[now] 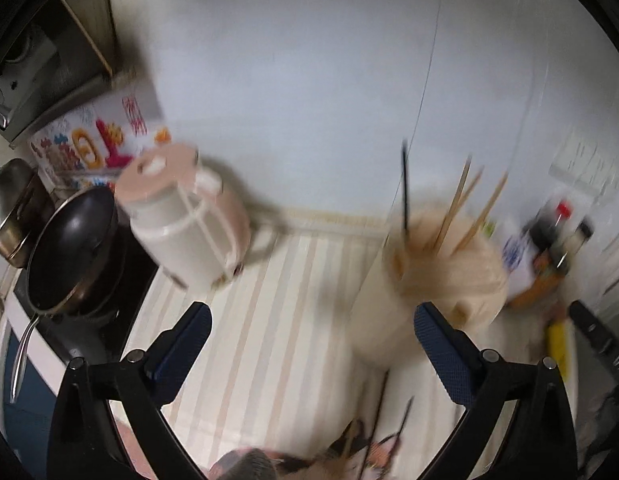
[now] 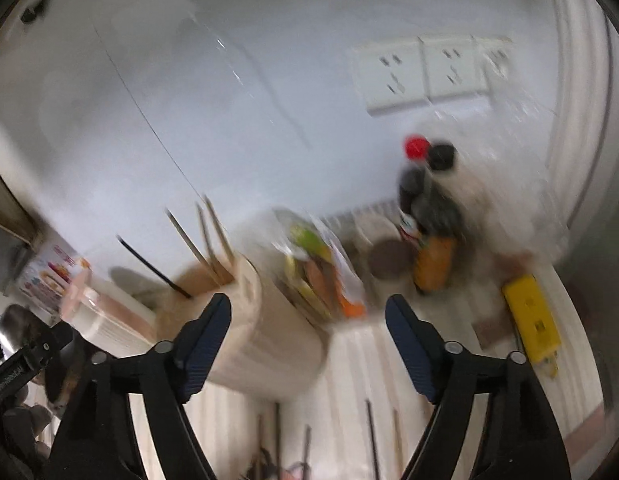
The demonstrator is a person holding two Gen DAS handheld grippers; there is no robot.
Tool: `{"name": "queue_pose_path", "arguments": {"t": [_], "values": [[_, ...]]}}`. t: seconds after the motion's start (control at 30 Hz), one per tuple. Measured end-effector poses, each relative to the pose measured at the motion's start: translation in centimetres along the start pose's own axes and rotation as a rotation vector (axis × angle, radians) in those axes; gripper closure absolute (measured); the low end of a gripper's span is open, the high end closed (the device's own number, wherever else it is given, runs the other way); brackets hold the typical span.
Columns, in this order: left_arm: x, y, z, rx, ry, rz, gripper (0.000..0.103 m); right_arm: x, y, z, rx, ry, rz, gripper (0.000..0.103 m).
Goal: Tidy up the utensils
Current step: 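Grasp a black chopstick with the right tool while the left tool grasps a wooden chopstick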
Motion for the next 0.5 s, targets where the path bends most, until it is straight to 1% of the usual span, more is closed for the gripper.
{"name": "queue_pose_path", "arguments": {"t": [0.07,0.17,0.27,0.33,0.37,0.4,0.43,0.5], "values": [[0.4,1.2,-1.9,-0.026,0.023,0.012,0.0,1.6,0.6,-1.9,-0.053,0.011,-0.026,0.021],[1.1,3.6,-5.0,-0.096,0.056,0.031,0.0,3.2,2.0,-4.6,-0.125,0.017,-0.067,0.021],[2.1,5.7,-7.8,-0.171,0.094,0.036,0.0,4.4,3.7,-7.5,-0.208,0.021,-0.084,0.021],[2.8,6.7,-9.1,-0.198,0.122,0.044,0.0,5.2,4.6,-9.0,-0.255,0.029,-0.086,0.022],[3.2,7.4,-10.0,-0.219,0.136,0.045,0.0,5.6,5.1,-10.0,-0.281,0.036,-0.084,0.026],[3.5,7.7,-10.6,-0.23,0.145,0.047,0.0,5.9,5.4,-10.5,-0.301,0.038,-0.085,0.034],[3.8,8.2,-11.2,-0.245,0.153,0.045,0.0,6.2,6.0,-11.3,-0.329,0.042,-0.081,0.038],[4.4,9.0,-12.5,-0.277,0.169,0.032,0.001,6.7,6.8,-12.4,-0.374,0.05,-0.072,0.056]]}}
Point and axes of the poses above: each gripper's, at about its wrist camera, not at the fingertips, and y roughly the way its jaws point, x to its right, z to its top, the point moved 3 cm from there along y, roughly the way its jaws point, and after that the axes turned 9 degrees about z, right-handed, at the moved point
